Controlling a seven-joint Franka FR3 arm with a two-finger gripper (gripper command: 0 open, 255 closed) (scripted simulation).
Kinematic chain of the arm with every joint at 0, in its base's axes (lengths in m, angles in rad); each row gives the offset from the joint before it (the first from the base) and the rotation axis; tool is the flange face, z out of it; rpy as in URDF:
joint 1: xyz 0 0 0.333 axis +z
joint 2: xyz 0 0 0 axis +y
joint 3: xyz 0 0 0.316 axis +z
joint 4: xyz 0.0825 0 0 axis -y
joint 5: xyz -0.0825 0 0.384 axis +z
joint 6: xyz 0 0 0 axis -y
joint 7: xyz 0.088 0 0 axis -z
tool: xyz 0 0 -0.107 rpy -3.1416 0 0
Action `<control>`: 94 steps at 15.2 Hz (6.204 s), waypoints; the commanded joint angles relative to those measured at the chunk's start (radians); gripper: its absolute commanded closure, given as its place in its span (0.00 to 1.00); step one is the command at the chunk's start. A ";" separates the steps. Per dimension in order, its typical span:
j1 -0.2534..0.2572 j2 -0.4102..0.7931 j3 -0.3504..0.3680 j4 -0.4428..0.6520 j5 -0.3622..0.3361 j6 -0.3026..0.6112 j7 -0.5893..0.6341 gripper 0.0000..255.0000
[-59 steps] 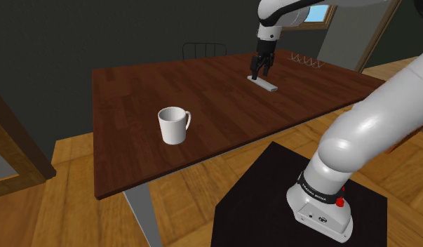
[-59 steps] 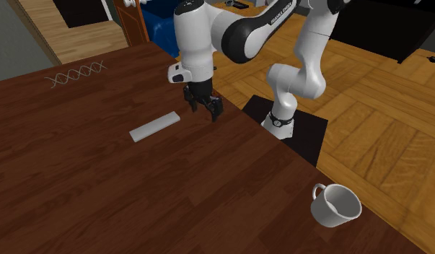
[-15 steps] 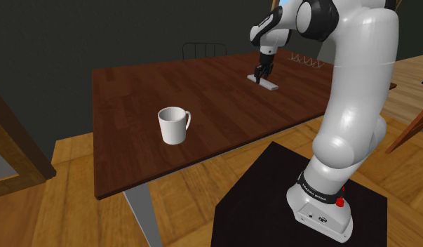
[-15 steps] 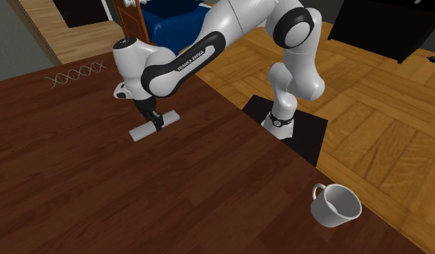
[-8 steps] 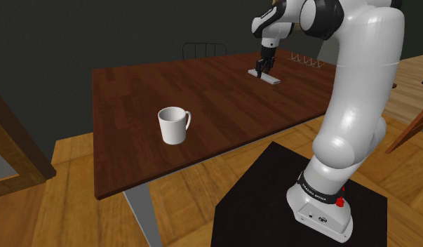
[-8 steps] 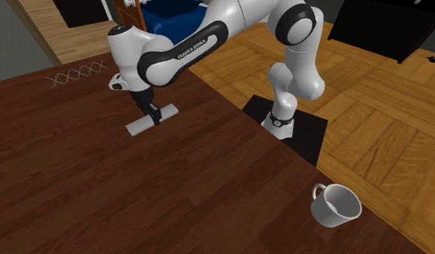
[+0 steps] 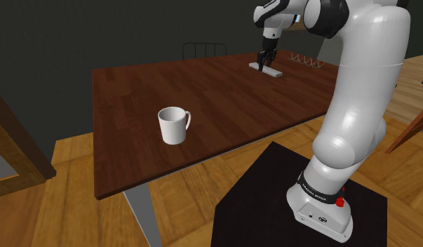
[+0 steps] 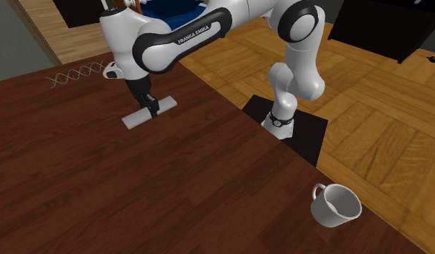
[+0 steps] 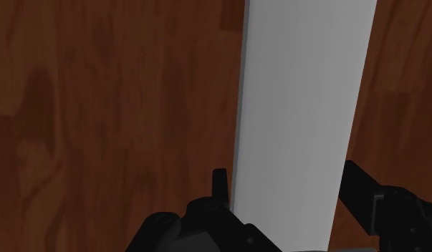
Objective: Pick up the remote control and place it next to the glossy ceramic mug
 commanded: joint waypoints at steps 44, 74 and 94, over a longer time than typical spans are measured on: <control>0.360 -0.461 0.343 -0.288 -0.193 -0.140 0.746 1.00; 0.520 -0.332 0.558 -0.336 -0.156 0.026 1.114 1.00; 0.520 -0.261 0.558 -0.484 -0.159 0.245 1.119 1.00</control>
